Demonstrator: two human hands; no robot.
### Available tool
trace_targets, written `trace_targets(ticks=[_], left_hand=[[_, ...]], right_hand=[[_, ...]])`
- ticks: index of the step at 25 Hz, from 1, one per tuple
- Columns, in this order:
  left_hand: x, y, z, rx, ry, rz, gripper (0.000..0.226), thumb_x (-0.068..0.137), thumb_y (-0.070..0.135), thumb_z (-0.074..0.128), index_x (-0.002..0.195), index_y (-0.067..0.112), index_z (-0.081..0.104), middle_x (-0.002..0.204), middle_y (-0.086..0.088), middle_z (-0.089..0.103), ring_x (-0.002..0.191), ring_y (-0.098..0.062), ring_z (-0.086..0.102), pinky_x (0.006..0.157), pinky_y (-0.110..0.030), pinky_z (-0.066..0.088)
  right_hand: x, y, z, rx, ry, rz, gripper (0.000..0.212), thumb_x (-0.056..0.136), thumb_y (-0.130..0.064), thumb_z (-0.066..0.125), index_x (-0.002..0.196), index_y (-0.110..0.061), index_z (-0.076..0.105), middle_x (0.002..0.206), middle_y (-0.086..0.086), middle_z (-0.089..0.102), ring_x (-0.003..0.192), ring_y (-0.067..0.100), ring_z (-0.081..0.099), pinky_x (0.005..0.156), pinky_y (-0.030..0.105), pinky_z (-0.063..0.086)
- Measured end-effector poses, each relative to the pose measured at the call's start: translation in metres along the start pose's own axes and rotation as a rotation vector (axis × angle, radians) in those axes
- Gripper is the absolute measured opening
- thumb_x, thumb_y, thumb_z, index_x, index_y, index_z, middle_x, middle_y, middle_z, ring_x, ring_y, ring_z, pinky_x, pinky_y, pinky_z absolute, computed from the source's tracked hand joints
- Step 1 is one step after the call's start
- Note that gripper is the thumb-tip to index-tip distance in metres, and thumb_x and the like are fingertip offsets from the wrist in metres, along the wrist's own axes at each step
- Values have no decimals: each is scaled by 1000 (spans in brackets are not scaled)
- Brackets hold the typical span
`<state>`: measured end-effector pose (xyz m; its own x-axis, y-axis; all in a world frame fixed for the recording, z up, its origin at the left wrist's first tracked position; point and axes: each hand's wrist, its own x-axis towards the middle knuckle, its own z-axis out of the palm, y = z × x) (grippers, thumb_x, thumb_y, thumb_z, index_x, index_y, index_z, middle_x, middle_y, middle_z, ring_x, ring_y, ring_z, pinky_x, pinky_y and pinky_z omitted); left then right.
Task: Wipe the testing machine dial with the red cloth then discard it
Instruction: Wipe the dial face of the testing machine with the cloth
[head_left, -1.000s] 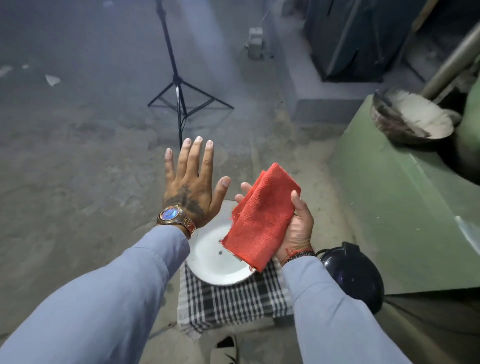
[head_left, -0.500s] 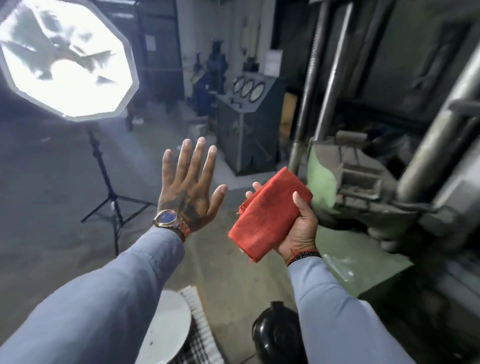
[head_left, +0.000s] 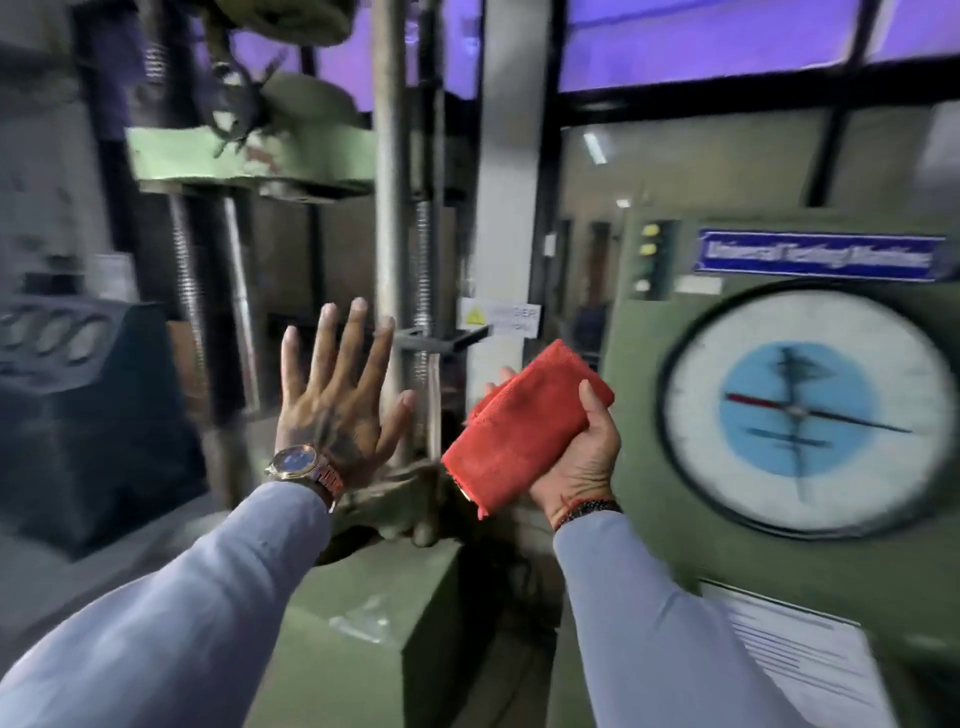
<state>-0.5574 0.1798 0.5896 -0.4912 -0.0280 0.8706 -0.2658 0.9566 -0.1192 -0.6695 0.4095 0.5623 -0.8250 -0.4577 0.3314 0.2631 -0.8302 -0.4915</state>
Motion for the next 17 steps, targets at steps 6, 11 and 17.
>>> trace_targets(ticks=[6, 11, 17], left_hand=[[68, 211, 42, -289, 34, 143, 86, 102, 65, 37, 175, 20, 25, 184, -14, 18, 169, -44, 16, 133, -73, 7], [120, 381, 74, -442, 35, 213, 87, 102, 68, 32, 175, 22, 22, 185, -12, 12, 170, -43, 13, 133, -73, 8], [170, 519, 129, -492, 50, 215, 86, 105, 70, 27, 176, 22, 20, 186, -11, 10, 171, -40, 8, 134, -71, 4]], right_hand=[[-45, -186, -64, -70, 208, -281, 73, 88, -56, 69, 139, -4, 72, 140, 27, 64, 130, 49, 64, 128, 67, 34], [-56, -329, -140, -139, 326, -387, 62, 99, -53, 55, 134, -5, 71, 127, 25, 72, 117, 46, 72, 112, 59, 55], [-25, -449, -213, -312, 452, -417, 62, 94, -63, 63, 115, -6, 76, 99, 20, 80, 89, 36, 80, 95, 49, 63]])
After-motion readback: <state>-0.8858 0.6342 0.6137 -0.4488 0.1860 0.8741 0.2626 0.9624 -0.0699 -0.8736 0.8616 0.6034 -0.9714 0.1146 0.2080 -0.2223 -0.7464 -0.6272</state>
